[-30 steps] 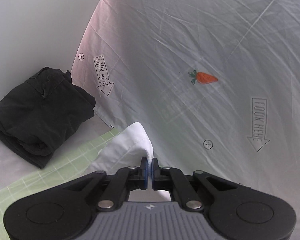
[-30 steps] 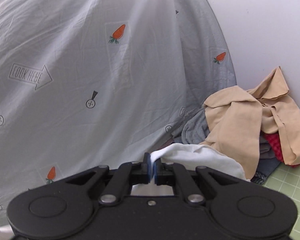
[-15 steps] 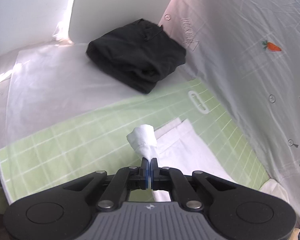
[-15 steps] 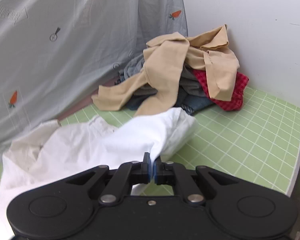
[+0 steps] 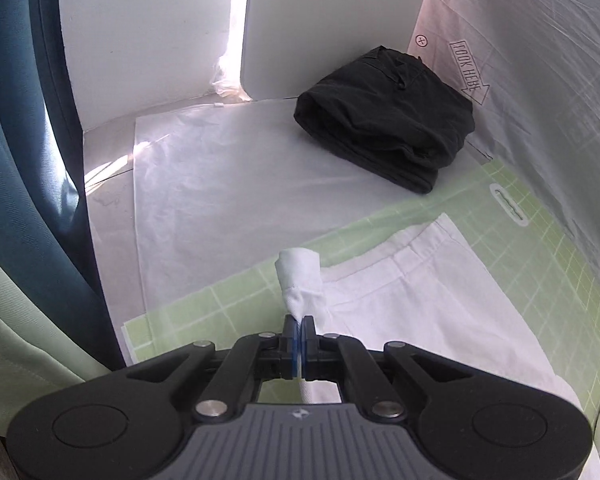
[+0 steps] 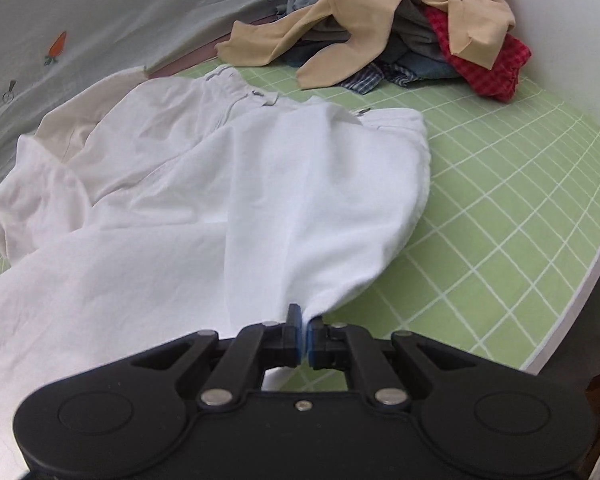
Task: Fold clothes
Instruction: 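Lift the white trousers with both grippers and lay them flat on the mat, then move the left gripper to the white shirt and close it on its edge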
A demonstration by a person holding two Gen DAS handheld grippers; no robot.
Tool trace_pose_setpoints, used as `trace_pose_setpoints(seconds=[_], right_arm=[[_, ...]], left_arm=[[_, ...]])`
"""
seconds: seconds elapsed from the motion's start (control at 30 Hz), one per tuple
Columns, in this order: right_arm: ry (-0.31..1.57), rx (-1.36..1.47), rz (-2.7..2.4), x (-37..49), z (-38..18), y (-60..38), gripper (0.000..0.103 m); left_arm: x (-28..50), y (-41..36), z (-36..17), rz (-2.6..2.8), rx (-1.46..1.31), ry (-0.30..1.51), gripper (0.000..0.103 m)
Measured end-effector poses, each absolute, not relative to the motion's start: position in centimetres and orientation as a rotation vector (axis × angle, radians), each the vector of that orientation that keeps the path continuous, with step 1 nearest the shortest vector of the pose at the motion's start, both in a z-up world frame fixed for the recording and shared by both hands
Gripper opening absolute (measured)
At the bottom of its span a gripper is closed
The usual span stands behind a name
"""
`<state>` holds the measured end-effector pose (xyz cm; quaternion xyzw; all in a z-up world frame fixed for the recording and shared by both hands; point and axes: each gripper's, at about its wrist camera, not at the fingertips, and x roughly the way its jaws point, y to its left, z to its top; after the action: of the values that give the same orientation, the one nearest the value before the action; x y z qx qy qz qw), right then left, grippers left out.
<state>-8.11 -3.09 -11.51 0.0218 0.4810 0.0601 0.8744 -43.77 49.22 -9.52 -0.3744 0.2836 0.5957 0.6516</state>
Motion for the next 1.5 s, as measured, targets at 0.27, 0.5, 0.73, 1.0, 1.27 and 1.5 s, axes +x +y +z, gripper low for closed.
trace_pose_setpoints(seconds=[0.27, 0.5, 0.73, 1.0, 1.27, 1.5], right_arm=[[1.014, 0.017, 0.157, -9.4, -10.3, -2.2, 0.040], [0.919, 0.150, 0.014, -8.3, -9.4, -6.7, 0.061], [0.907, 0.286, -0.064, -4.3, -10.1, -13.2, 0.067], [0.982, 0.422, 0.046, 4.1, -12.6, -17.0, 0.069], [1.060, 0.329, 0.154, 9.3, -14.3, -16.0, 0.051], [0.972, 0.205, 0.139, 9.0, -12.5, -17.3, 0.012]], left_arm=[[-41.9, 47.0, -8.0, 1.321, -0.735, 0.714, 0.038], [-35.8, 42.5, -6.2, 1.154, -0.592, 0.737, 0.066], [-28.9, 35.6, -8.3, 0.923, -0.609, 0.857, 0.067], [-22.4, 28.2, -8.4, 0.851, -0.630, 0.910, 0.071], [-18.7, 24.7, -7.5, 0.887, -0.613, 0.915, 0.073], [-16.6, 26.1, -6.5, 0.908, -0.597, 0.909, 0.073]])
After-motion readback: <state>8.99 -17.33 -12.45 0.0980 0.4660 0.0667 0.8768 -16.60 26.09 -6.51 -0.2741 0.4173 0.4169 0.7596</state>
